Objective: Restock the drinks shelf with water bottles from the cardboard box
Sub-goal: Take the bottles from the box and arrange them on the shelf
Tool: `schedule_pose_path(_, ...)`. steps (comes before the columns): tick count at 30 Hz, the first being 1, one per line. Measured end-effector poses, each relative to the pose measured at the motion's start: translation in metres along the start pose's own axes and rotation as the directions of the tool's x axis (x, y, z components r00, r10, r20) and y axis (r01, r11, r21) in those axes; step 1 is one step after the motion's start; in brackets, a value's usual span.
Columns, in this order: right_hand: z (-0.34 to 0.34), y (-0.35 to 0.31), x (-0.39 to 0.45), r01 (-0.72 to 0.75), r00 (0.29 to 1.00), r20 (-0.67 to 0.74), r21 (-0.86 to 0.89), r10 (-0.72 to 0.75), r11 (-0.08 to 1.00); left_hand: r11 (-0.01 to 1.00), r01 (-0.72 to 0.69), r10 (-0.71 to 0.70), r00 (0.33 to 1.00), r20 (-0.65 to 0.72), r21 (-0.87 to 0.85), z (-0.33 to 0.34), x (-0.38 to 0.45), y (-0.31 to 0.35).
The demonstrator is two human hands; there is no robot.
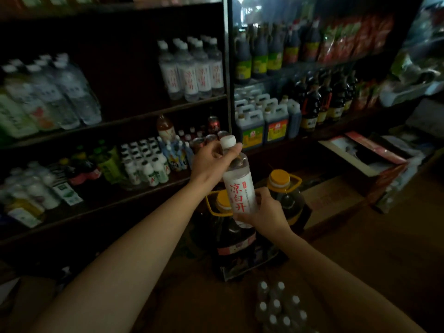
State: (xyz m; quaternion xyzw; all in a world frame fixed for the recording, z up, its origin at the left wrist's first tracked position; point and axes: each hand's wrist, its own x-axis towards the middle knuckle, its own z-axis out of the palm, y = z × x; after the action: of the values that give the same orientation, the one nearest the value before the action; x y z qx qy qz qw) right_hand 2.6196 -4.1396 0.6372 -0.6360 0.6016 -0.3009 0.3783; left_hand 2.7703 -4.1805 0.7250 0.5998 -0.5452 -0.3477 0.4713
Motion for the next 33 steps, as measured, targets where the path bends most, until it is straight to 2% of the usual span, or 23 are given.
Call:
schedule_pose_path(4, -0.004, -0.021, 0.010, 0.050, 0.999, -0.012, 0.017, -0.049, 0.999, 0.997, 0.072, -0.072, 0.997, -0.034, -0.001, -0.013, 0.004, 0.027)
schedule_pose_path(8, -0.004, -0.048, 0.031, 0.090, 0.996, -0.016, 0.010, -0.089, 0.996, 0.997, 0.071, -0.071, 0.997, -0.042, -0.001, -0.036, 0.019, 0.036)
schedule_pose_path(13, 0.014, -0.090, 0.067, 0.143, 0.989, -0.033, 0.051, -0.142, 0.988, 0.998, -0.020, 0.028, 0.991, 0.129, -0.062, -0.080, 0.051, 0.037)
schedule_pose_path(16, 0.031, -0.114, 0.096, 0.160, 0.987, -0.026, 0.076, -0.158, 0.984, 0.995, -0.061, 0.075, 0.983, 0.166, -0.084, -0.110, 0.082, 0.032)
schedule_pose_path(22, 0.070, -0.161, 0.172, 0.171, 0.985, -0.046, 0.087, -0.168, 0.981, 0.999, 0.000, 0.017, 0.950, 0.311, -0.054, -0.169, 0.161, 0.019)
schedule_pose_path(33, 0.103, -0.214, 0.293, 0.186, 0.981, -0.061, 0.041, -0.183, 0.982, 0.987, -0.159, 0.160, 0.957, 0.243, -0.025, -0.211, 0.286, 0.002)
